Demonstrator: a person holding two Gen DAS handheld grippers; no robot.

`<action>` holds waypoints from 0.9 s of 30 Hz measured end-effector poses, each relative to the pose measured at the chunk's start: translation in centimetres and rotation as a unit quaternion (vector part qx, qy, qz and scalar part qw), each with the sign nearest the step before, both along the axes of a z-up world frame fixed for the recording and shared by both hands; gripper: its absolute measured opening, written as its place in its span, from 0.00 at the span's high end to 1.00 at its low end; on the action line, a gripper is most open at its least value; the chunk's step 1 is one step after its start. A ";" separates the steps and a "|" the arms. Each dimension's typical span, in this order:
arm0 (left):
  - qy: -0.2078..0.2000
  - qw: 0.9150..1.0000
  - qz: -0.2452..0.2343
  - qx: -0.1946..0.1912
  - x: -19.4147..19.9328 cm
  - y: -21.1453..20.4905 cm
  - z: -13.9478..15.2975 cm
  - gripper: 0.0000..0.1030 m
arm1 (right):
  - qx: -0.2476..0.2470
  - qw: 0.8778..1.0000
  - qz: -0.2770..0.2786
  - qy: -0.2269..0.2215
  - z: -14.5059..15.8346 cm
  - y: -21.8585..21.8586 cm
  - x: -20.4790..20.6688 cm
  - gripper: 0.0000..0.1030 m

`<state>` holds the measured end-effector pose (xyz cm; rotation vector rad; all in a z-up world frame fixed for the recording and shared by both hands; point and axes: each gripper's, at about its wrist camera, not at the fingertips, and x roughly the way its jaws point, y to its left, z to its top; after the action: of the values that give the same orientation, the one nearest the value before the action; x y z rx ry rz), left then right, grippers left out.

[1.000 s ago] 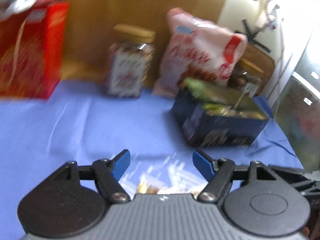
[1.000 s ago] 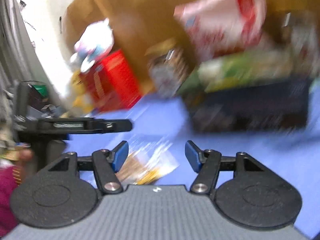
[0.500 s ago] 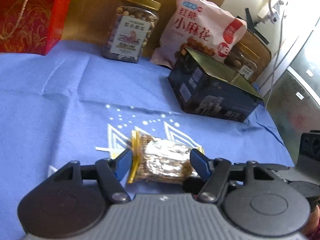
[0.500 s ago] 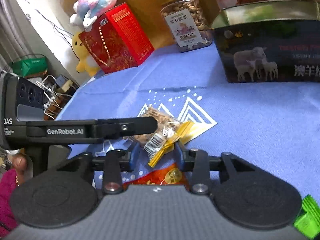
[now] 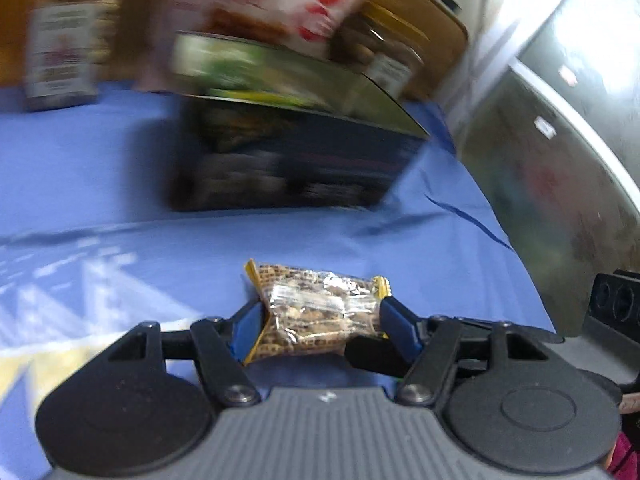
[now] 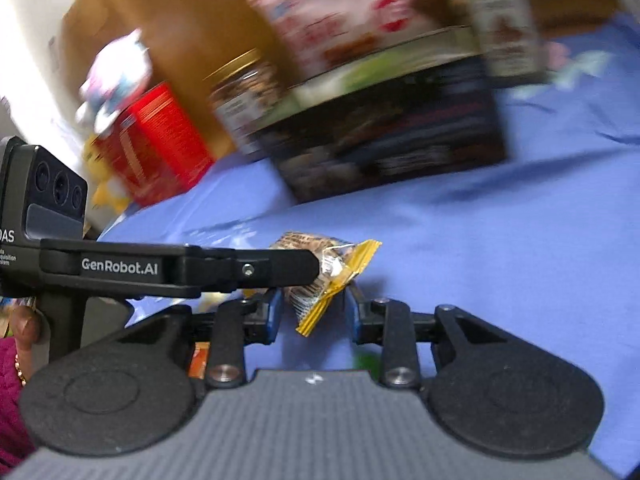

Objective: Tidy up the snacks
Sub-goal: 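Grasp the small clear nut packet with yellow edge using left gripper, then carry the nut packet into the tin box and open the left gripper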

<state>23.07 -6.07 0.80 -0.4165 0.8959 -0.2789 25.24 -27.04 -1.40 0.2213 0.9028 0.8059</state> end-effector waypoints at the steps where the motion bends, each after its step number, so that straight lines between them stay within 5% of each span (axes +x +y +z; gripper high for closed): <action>1: 0.002 1.000 -0.012 0.004 0.7 -1.2 0.0 0.38 | -0.001 1.000 -0.013 -0.001 -0.2 -1.1 0.2 0.66; 11: 0.005 0.989 -0.136 0.050 3.8 -12.0 0.2 0.38 | -0.023 0.993 -0.101 -0.050 -0.6 -10.3 -1.3 0.56; 13: 0.002 0.986 -0.158 0.052 3.4 -13.6 0.1 0.38 | -0.026 0.993 -0.100 -0.058 -0.5 -11.2 -1.8 0.42; 18: -0.019 0.979 -0.185 0.080 1.3 -15.6 0.2 0.38 | -0.074 0.987 -0.081 -0.114 -0.7 -11.4 -4.2 0.41; 23: -0.014 0.978 -0.197 0.062 0.6 -15.6 0.3 0.39 | -0.148 0.970 -0.051 -0.185 -1.2 -10.3 -6.2 0.48; 27: -0.029 0.979 -0.192 0.067 0.1 -15.2 1.2 0.39 | -0.151 0.969 -0.065 -0.186 -0.7 -10.6 -5.8 0.66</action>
<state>23.19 -21.31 1.96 -0.1063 0.9288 -0.5787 19.45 -37.59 -2.12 -0.1356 0.6377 0.5535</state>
